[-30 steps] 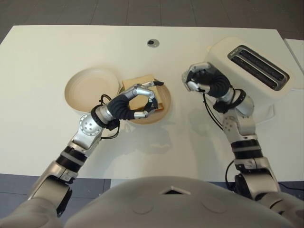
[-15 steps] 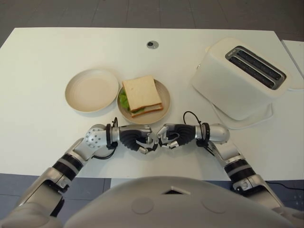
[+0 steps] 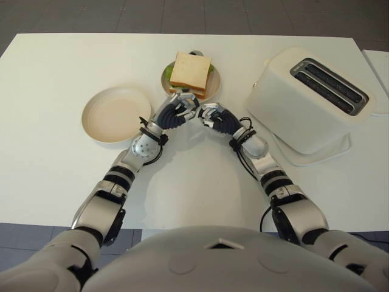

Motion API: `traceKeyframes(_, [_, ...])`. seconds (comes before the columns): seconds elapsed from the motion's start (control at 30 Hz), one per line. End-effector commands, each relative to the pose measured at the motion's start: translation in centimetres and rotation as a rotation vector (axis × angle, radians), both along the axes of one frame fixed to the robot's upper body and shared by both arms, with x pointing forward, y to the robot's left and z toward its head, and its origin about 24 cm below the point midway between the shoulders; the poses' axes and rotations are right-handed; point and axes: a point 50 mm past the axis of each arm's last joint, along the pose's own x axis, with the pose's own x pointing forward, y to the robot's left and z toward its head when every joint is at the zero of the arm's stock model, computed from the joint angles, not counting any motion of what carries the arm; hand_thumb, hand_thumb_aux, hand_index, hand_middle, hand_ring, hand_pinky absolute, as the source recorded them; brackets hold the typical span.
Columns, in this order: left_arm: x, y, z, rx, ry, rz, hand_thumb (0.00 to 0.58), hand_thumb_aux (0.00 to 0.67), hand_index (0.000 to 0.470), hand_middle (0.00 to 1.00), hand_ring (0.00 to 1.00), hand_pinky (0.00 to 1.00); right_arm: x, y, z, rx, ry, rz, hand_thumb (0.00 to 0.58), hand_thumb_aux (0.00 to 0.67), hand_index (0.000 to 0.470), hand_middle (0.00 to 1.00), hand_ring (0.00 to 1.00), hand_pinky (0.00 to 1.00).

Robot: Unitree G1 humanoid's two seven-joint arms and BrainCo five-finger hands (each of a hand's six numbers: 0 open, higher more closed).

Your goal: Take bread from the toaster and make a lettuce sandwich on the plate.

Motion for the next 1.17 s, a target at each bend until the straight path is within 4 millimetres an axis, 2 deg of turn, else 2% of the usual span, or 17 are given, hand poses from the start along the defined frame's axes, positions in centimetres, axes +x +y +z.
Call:
traceKeyframes(0.03, [-0.6, 2.2, 3.8, -0.367, -0.071, -0.004, 0.0, 0.0, 0.0, 0.96, 0.96, 0.96, 0.4, -2.8, 4.3, 0.349, -0.101, -0.066, 0.456, 0.36, 0.253, 1.0, 1.0, 1.0])
traceKeyframes(0.07, [-0.9, 2.7, 4.8, -0.439, -0.085, -0.028, 0.0, 0.0, 0.0, 0.74, 0.74, 0.74, 0.0, -3.4, 5.5, 0.418, -0.131, -0.049, 0.212, 0.137, 0.096, 0.96, 0.96, 0.96])
traceKeyframes(0.1, [-1.2, 3.0, 5.5, -0.48, -0.092, -0.057, 0.0, 0.0, 0.0, 0.26, 0.26, 0.26, -0.3, -3.8, 6.5, 0.462, -0.15, -0.028, 0.0, 0.0, 0.0, 0.82, 0.82, 0.82])
traceKeyframes(0.13, [-1.5, 3.3, 6.0, -0.503, -0.096, -0.081, 0.0, 0.0, 0.0, 0.0, 0.0, 0.0, -0.7, -4.2, 7.2, 0.491, -0.164, -0.008, 0.0, 0.0, 0.0, 0.53, 0.53, 0.53])
traceKeyframes(0.23, [-2.2, 3.8, 6.7, -0.507, -0.087, -0.14, 0.0, 0.0, 0.0, 0.0, 0.0, 0.0, -1.8, -4.6, 8.5, 0.519, -0.182, 0.04, 0.0, 0.0, 0.0, 0.0, 0.0, 0.0])
traceKeyframes(0.5, [-3.0, 4.2, 6.4, -0.457, -0.063, -0.192, 0.0, 0.0, 0.0, 0.0, 0.0, 0.0, -3.3, -4.1, 8.7, 0.481, -0.173, 0.099, 0.0, 0.0, 0.0, 0.0, 0.0, 0.0])
traceKeyframes(0.87, [-2.7, 3.0, 5.1, -0.377, -0.027, -0.201, 0.0, 0.0, 0.0, 0.0, 0.0, 0.0, -3.1, -3.4, 8.5, 0.434, -0.185, 0.098, 0.0, 0.0, 0.0, 0.0, 0.0, 0.0])
traceKeyframes(1.17, [-2.6, 2.5, 5.1, -0.401, -0.027, -0.237, 0.0, 0.0, 0.0, 0.0, 0.0, 0.0, -3.4, -2.9, 9.3, 0.398, -0.233, 0.09, 0.0, 0.0, 0.0, 0.0, 0.0, 0.0])
